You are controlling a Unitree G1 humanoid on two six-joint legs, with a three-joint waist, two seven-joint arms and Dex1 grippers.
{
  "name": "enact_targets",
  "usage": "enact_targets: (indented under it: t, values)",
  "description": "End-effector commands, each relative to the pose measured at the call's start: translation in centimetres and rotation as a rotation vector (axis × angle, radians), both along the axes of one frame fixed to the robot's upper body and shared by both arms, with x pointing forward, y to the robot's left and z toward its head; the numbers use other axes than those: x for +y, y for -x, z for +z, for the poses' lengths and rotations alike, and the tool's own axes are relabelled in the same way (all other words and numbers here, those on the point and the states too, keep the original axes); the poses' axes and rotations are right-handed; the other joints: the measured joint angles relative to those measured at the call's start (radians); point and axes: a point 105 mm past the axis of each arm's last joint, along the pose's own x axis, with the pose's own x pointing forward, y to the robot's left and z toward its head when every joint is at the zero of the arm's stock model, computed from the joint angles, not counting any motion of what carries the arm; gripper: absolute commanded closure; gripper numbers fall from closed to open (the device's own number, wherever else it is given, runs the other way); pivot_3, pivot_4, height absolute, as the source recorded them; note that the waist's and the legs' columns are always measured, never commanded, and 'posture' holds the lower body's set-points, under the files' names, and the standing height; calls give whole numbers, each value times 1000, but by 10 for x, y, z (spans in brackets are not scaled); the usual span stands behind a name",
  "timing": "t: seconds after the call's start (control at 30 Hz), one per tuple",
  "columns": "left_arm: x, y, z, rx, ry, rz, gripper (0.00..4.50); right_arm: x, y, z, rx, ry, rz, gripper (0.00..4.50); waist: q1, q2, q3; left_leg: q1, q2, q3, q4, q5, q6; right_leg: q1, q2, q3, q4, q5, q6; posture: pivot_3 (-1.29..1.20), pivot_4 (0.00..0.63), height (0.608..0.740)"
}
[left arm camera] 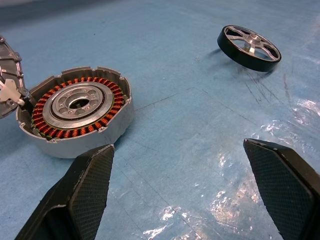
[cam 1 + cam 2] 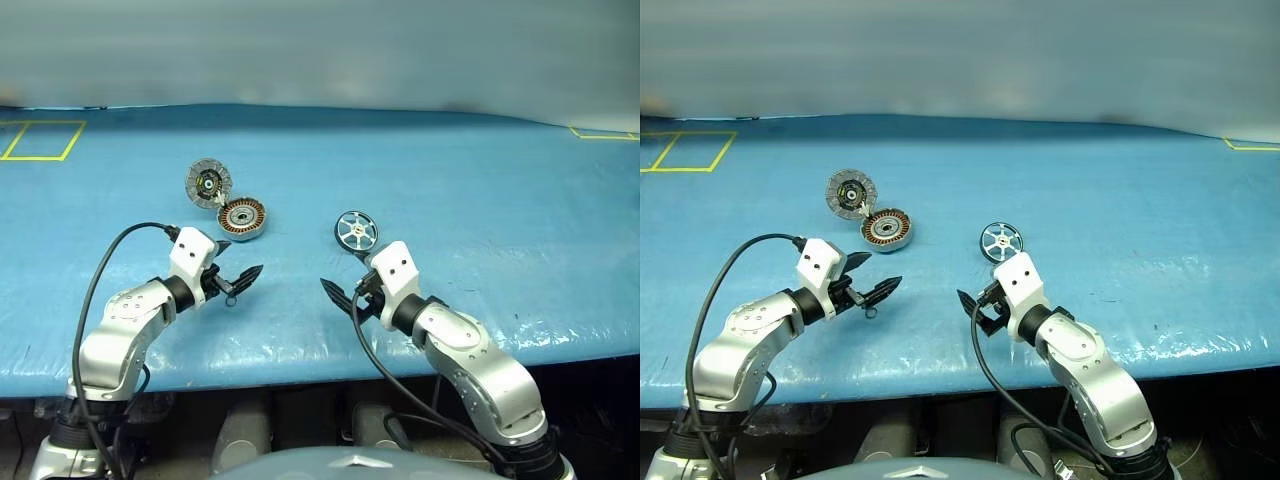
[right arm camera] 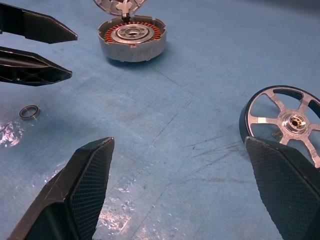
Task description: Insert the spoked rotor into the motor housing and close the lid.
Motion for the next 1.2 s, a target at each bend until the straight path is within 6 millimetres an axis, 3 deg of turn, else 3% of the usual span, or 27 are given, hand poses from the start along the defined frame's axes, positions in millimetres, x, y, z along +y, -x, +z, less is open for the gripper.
enact_targets:
  t: [0.03, 0.9, 1.2]
  values:
    - [-6, 1, 13, -49, 2, -22, 0, 2, 2, 8, -42, -5, 8, 62, 0, 0, 0, 0, 0, 0, 0, 0, 0, 0, 0, 0, 0, 0, 0, 0, 150, 740]
    - [-7, 1, 9, -28, -30, -37, 0, 6, 4, 3, -38, 27, 12, 62, 0, 0, 0, 0, 0, 0, 0, 0, 0, 0, 0, 0, 0, 0, 0, 0, 150, 740]
    - [-7, -4, 18, -50, -25, -48, 0, 7, 3, 3, -40, 30, 16, 62, 1, 0, 0, 0, 0, 0, 0, 0, 0, 0, 0, 0, 0, 0, 0, 0, 150, 740]
